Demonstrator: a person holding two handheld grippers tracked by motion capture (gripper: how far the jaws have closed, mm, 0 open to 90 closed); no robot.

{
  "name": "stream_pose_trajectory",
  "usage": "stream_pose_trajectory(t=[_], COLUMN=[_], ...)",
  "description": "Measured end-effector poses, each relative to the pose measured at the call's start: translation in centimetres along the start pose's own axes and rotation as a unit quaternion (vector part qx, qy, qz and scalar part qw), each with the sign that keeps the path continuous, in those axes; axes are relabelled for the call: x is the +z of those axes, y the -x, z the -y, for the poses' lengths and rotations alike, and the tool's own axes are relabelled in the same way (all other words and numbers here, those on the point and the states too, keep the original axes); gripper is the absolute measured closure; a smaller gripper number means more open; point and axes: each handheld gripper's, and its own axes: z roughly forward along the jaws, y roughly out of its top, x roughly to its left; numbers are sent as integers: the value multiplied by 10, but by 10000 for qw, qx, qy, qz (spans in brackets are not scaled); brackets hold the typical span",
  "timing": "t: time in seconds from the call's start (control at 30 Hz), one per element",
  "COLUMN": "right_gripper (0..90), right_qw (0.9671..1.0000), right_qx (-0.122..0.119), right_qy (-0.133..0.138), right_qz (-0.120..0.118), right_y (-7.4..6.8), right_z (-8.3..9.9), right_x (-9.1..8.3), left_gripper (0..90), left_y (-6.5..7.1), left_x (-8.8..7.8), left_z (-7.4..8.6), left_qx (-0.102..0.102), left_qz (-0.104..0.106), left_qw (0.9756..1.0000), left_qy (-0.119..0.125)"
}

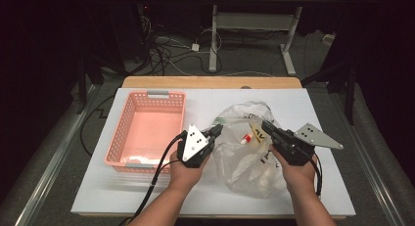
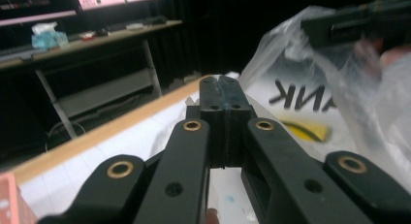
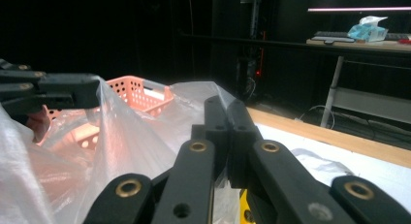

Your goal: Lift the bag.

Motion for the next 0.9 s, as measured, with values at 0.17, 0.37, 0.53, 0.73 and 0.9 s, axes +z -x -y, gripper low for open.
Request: stream_pose_trajectory(t=[0.17, 0.37, 0.53, 0.73, 0.9], right_gripper=[900, 900, 900, 900, 900], right_qw=[9999, 9993, 9984, 9970, 9949], right_qx=[115, 86, 78, 104, 6], right_qy=[126, 352, 557, 771, 994], right_qz=[16, -47, -24, 47, 152], right_y=[2, 0, -2, -1, 1], right_z=[-6, -20, -34, -49, -67], right_x=[6, 12, 16, 19, 15], left_gripper=[884, 884, 884, 884, 884], left_y=[-2, -2, 0, 2, 0], left_x=[3, 11, 19, 24, 23], left_z=[-17, -37, -54, -74, -96], left_qx=[-24, 109, 165, 179, 238], left_qz=[-32, -15, 16, 26, -60], left_qw=[9998, 9993, 9984, 9971, 9947], left_qy=[198, 360, 536, 742, 997])
